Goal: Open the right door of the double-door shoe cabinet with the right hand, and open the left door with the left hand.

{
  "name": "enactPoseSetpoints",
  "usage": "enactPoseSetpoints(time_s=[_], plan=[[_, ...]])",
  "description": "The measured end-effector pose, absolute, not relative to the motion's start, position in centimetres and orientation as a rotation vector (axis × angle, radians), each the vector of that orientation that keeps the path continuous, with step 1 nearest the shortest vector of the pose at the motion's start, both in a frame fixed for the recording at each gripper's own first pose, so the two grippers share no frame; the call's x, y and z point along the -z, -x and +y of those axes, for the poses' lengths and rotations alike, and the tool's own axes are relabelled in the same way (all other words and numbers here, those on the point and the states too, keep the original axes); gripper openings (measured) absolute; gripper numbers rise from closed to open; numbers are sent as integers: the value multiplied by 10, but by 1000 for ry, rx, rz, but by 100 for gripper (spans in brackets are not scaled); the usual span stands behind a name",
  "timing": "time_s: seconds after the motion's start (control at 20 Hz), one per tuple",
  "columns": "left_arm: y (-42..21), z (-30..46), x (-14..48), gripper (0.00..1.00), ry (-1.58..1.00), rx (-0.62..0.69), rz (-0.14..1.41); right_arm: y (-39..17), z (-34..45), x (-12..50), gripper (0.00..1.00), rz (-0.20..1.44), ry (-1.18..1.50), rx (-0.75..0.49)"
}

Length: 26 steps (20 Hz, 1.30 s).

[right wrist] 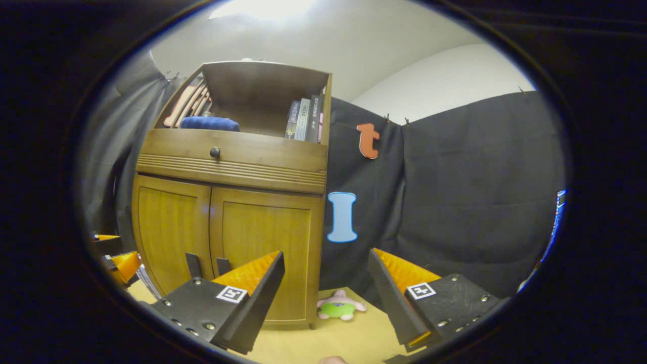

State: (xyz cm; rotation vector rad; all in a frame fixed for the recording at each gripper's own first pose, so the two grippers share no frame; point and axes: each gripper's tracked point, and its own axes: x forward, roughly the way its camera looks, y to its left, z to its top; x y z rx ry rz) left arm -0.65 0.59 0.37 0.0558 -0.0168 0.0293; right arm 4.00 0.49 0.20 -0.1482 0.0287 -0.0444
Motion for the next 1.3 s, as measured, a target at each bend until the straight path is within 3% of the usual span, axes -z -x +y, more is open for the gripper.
enactPoseSetpoints(time_s=[0.15,0.2,0.55,0.65,0.7,0.75,1.0,1.15,1.25,1.3], plan=[[2,12,0,94,-60,-52,-9,-61,22,13,99,56,126,-7],[1,15,0,88,-64,-58,-7,-68,29,20,100,77,112,-24],[-5,37,2,88,-71,-94,-3,-117,97,66,96,168,50,-163],[-6,43,3,88,-74,-106,-1,-127,118,82,99,195,33,-195],[-6,45,2,88,-70,-112,-3,-132,129,90,95,212,23,-213],[-7,47,1,88,-67,-116,-7,-136,139,99,99,231,16,-232],[-7,53,-4,88,-64,-121,-23,-153,186,138,99,311,26,-319],[-6,56,-11,88,-61,-118,-56,-162,194,144,95,314,77,-314],[-5,58,-14,89,-48,-116,-67,-167,193,150,99,317,84,-285],[-4,62,-15,88,-39,-121,-70,-168,193,154,95,328,85,-272]])
